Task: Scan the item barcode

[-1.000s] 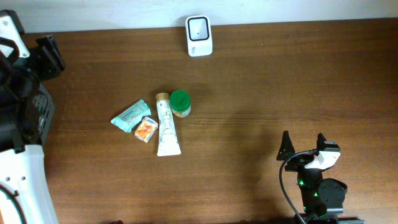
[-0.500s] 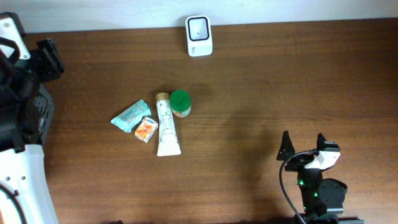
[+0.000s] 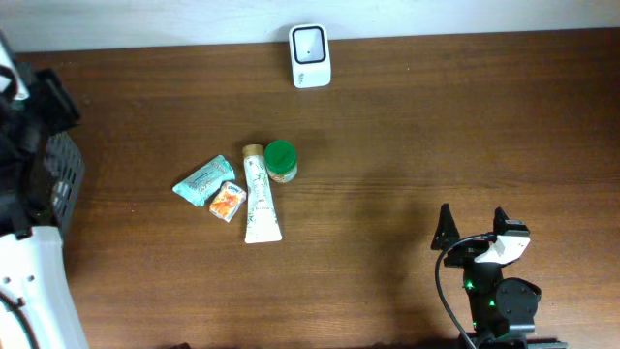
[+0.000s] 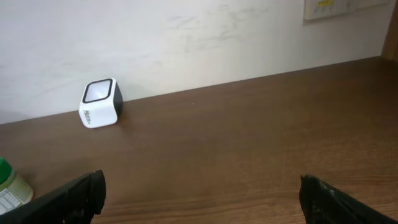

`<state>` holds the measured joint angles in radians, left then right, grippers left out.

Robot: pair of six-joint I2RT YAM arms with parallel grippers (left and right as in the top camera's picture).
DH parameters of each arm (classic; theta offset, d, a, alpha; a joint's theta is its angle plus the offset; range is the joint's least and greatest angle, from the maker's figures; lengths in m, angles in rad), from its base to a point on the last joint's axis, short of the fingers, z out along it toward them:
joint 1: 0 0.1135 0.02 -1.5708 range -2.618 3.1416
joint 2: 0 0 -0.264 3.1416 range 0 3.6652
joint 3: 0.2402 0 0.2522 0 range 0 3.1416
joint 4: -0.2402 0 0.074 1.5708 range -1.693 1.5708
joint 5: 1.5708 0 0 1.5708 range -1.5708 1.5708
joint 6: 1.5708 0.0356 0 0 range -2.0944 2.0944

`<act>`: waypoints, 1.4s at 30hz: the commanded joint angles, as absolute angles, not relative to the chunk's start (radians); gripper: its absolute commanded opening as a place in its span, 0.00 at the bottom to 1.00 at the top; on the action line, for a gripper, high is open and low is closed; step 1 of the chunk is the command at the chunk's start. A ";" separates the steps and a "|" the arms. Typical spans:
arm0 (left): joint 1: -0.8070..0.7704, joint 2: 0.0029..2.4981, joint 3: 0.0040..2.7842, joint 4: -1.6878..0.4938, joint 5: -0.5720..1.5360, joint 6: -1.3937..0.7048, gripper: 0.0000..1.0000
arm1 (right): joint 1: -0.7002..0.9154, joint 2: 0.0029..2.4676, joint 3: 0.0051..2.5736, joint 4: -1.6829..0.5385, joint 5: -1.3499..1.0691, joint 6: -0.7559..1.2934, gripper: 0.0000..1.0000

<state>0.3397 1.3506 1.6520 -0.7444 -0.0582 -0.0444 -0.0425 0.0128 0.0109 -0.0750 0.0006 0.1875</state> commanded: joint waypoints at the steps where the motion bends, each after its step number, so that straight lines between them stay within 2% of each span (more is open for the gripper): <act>1: 0.408 1.359 1.665 -0.756 -0.095 -0.028 0.68 | -0.048 0.006 0.006 -0.080 0.009 0.192 0.98; 18: 0.533 1.422 1.665 -0.805 -0.095 -0.002 0.67 | -0.048 0.006 0.006 -0.080 0.009 0.192 0.98; 31: 0.583 1.477 1.665 -0.832 -0.095 0.107 0.65 | -0.048 0.006 0.006 -0.080 0.009 0.192 0.98; 39: 0.688 1.487 1.665 -0.855 -0.088 0.107 0.66 | -0.048 0.006 0.006 -0.080 0.009 0.192 0.98; 42: 0.724 1.506 1.665 -0.863 -0.060 0.130 0.63 | -0.048 0.006 0.006 -0.080 0.009 0.192 0.98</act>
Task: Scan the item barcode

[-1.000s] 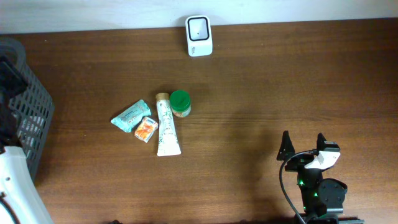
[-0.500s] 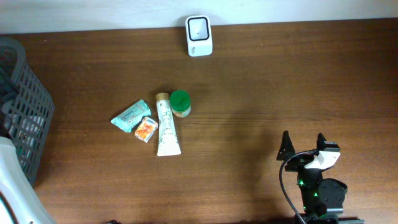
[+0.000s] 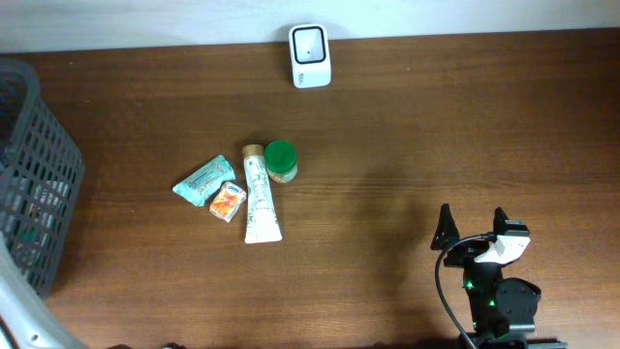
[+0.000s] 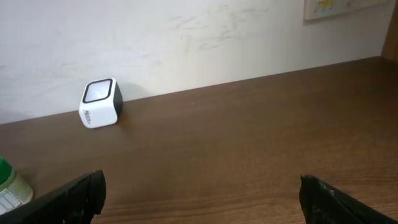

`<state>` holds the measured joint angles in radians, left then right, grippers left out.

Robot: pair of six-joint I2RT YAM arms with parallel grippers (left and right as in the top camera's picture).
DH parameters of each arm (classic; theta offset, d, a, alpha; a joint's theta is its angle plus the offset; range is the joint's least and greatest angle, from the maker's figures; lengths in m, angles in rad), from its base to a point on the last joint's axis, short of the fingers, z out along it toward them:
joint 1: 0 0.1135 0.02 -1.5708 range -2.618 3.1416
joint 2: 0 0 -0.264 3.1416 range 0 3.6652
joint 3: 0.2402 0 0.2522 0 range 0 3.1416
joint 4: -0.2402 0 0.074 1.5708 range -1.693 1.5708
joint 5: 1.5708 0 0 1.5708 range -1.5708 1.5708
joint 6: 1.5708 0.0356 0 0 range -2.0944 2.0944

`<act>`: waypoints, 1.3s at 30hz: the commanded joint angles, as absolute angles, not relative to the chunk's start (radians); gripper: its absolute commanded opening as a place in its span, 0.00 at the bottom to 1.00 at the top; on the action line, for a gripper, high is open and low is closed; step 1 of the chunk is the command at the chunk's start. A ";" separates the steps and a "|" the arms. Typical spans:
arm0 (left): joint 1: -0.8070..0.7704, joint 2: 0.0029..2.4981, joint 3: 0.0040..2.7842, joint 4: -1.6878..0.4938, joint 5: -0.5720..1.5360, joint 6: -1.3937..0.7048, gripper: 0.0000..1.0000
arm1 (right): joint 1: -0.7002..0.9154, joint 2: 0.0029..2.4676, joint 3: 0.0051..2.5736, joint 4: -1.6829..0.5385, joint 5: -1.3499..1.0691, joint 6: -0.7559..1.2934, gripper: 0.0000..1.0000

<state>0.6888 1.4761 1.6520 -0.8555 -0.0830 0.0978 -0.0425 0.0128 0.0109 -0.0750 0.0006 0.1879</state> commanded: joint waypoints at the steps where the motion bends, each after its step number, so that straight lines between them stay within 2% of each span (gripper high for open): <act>1: 0.739 1.514 1.665 -0.863 -0.049 0.130 0.63 | -0.048 0.006 0.006 -0.080 0.009 0.192 0.98; 9: 0.892 1.606 1.665 -0.855 0.155 0.179 0.65 | -0.048 0.006 0.006 -0.080 0.009 0.192 0.98; 16: 0.980 1.735 1.665 -0.895 0.181 0.201 0.66 | -0.048 0.006 0.006 -0.080 0.009 0.192 0.98; 21: 0.991 1.845 1.665 -0.958 0.181 0.356 0.71 | -0.048 0.006 0.006 -0.080 0.009 0.192 0.98; 26: 0.991 1.942 1.663 -0.957 0.198 0.400 0.72 | -0.048 0.006 0.006 -0.080 0.009 0.192 0.98; 29: 0.991 1.986 1.660 -0.960 0.290 0.522 0.72 | -0.048 0.006 0.006 -0.080 0.009 0.192 0.98; 35: 0.990 2.039 1.618 -0.956 0.300 0.712 0.73 | -0.048 0.006 0.006 -0.080 0.009 0.192 0.98; 39: 0.990 2.087 1.618 -0.931 0.262 0.713 0.73 | -0.048 0.006 0.006 -0.080 0.009 0.192 0.98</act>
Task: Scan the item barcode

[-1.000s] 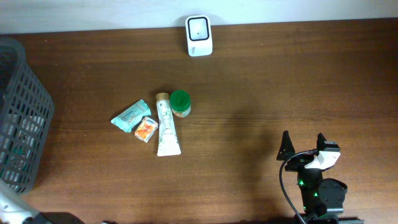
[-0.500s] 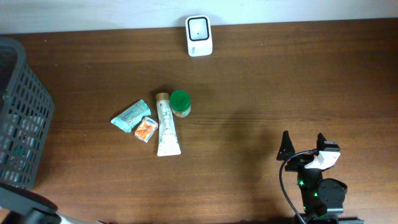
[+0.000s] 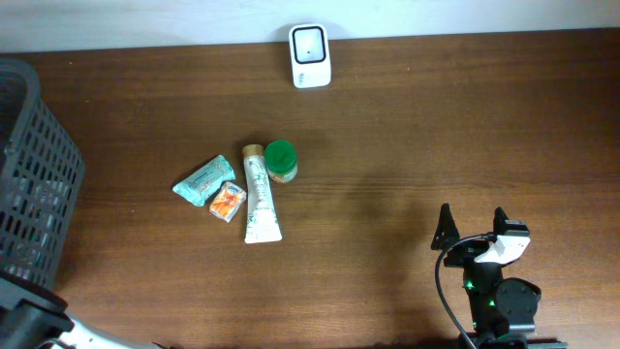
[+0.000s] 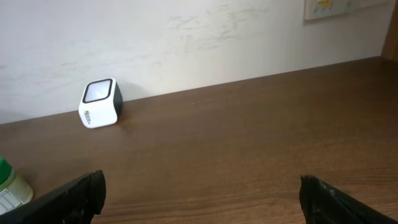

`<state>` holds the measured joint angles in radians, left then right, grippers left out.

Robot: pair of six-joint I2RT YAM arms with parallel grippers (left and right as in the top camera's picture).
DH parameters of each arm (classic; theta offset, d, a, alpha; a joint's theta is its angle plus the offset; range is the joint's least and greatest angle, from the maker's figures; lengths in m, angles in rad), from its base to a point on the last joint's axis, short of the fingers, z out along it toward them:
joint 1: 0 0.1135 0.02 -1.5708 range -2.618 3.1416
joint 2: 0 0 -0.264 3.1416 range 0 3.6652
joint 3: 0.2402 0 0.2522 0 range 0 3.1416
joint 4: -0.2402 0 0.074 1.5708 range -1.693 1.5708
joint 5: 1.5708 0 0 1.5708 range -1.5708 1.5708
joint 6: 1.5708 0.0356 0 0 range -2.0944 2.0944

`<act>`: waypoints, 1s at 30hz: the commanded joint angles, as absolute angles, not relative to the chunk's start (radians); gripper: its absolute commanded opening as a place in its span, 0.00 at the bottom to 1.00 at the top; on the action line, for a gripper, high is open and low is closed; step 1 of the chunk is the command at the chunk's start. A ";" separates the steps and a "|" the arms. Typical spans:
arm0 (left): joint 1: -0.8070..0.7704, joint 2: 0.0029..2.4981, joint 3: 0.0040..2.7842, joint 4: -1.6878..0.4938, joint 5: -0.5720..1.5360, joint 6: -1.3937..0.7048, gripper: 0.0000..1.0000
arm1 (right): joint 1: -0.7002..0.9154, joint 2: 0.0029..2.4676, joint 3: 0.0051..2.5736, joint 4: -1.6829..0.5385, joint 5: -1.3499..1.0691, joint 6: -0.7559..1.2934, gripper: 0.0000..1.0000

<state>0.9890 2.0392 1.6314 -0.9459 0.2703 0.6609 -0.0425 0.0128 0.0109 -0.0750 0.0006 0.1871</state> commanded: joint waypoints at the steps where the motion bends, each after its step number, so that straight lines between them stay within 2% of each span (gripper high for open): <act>1: 0.989 2.097 1.618 -0.928 0.247 0.713 0.73 | -0.048 0.006 0.006 -0.080 0.009 0.192 0.98; 7: 0.989 2.165 1.618 -0.910 0.208 0.713 0.72 | -0.048 0.006 0.006 -0.080 0.009 0.192 0.98; 12: 0.989 2.215 1.618 -0.899 0.147 0.712 0.62 | -0.048 0.006 0.006 -0.080 0.009 0.192 0.98; 15: 0.989 2.226 1.618 -0.899 0.141 0.712 0.42 | -0.048 0.006 0.006 -0.080 0.009 0.192 0.98; 18: 0.989 2.226 1.618 -0.896 0.107 0.712 0.06 | -0.048 0.006 0.006 -0.080 0.009 0.192 0.98; 19: 0.989 2.226 1.618 -0.899 0.107 0.712 0.01 | -0.048 0.006 0.006 -0.080 0.009 0.192 0.98; 25: 0.989 2.204 1.626 -0.910 0.107 0.665 0.00 | -0.048 0.006 0.006 -0.080 0.009 0.192 0.98; 30: 0.989 2.079 1.675 -0.907 0.107 0.621 0.00 | -0.048 0.006 0.006 -0.080 0.009 0.192 0.98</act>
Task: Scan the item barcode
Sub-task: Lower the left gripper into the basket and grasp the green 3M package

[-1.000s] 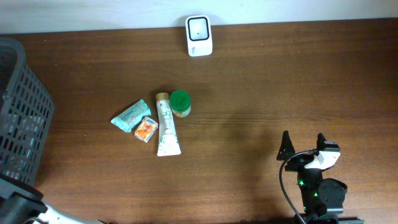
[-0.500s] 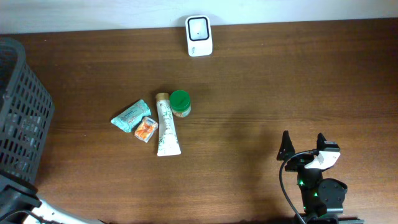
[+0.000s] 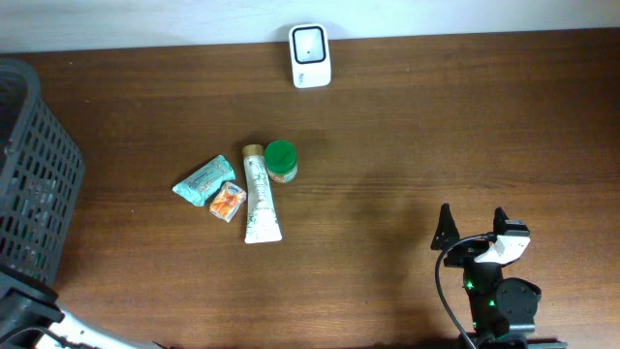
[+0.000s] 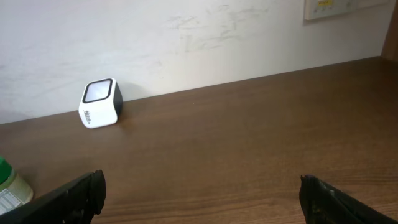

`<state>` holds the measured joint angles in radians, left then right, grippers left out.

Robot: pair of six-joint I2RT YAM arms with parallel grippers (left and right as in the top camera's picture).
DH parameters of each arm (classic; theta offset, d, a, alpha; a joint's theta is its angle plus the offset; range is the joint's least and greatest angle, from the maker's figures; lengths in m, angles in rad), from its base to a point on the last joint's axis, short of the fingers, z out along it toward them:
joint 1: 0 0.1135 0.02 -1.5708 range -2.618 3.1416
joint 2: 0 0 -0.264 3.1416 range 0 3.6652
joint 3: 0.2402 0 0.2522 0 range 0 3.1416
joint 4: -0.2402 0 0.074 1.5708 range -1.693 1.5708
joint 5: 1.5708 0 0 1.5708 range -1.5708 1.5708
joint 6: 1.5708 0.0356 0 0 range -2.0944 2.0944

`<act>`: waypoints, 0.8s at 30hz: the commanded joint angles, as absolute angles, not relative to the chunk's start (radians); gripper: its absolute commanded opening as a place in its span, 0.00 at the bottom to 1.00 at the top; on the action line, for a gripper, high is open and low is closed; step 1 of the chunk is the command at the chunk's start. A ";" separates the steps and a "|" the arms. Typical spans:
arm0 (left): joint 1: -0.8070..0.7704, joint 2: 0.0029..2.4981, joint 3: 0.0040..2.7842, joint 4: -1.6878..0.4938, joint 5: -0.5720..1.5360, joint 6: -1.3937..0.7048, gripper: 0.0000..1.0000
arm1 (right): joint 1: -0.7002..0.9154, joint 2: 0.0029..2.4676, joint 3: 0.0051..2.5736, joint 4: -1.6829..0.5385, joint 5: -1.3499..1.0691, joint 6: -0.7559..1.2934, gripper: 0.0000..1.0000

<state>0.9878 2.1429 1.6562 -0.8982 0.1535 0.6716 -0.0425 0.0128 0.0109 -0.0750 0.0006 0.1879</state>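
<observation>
A white barcode scanner [image 3: 310, 44] stands at the table's far edge; the right wrist view shows this scanner [image 4: 99, 103] against the wall. Mid-table lies a cluster: a teal packet [image 3: 204, 180], a small orange packet [image 3: 227, 202], a white tube [image 3: 260, 197] and a green-lidded jar [image 3: 281, 160]. The jar [image 4: 9, 186] peeks in at the left edge of the wrist view. My right gripper [image 3: 472, 225] rests near the front right, open and empty [image 4: 202, 193]. Of the left arm only a dark and white part [image 3: 34, 325] shows at the bottom left; its gripper is out of view.
A dark grey mesh basket [image 3: 34, 165] stands at the table's left edge. A pale wall runs behind the scanner, with a wall plate [image 4: 339, 7] at the upper right of the wrist view.
The piece of the left arm in the bottom left corner has shifted slightly. The items, the scanner, the basket and the right gripper stand as before.
At first the left arm, white and black, lay over the basket along the left edge. Then it showed only low at the left edge, leaving the basket uncovered. After that just a part remained in the bottom left corner. The items and right gripper never moved.
</observation>
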 commanded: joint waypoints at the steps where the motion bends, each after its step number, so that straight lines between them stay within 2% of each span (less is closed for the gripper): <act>1: 0.989 2.060 1.680 -0.906 0.107 0.616 0.00 | -0.048 0.006 0.006 -0.080 0.009 0.192 0.98; 9: 0.989 1.839 1.688 -0.875 0.107 0.615 0.00 | -0.048 0.006 0.006 -0.080 0.009 0.192 0.98; 14: 0.989 1.826 1.682 -0.871 0.120 0.616 0.00 | -0.048 0.006 0.006 -0.080 0.009 0.192 0.98; 15: 0.989 1.835 1.682 -0.871 0.136 0.619 0.14 | -0.048 0.006 0.006 -0.080 0.009 0.192 0.98; 16: 0.989 1.846 1.682 -0.871 0.149 0.621 0.39 | -0.048 0.006 0.006 -0.080 0.009 0.192 0.98; 17: 0.989 1.863 1.682 -0.868 0.165 0.622 0.54 | -0.048 0.006 0.006 -0.080 0.009 0.192 0.98; 19: 0.989 1.896 1.682 -0.864 0.188 0.632 0.65 | -0.048 0.006 0.006 -0.080 0.009 0.192 0.98; 24: 0.979 1.993 1.682 -0.878 0.203 0.736 0.76 | -0.048 0.006 0.006 -0.080 0.009 0.192 0.98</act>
<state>0.9867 1.9247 1.6810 -0.8696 0.1692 0.6575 -0.0425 0.0128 0.0109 -0.0750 0.0006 0.1879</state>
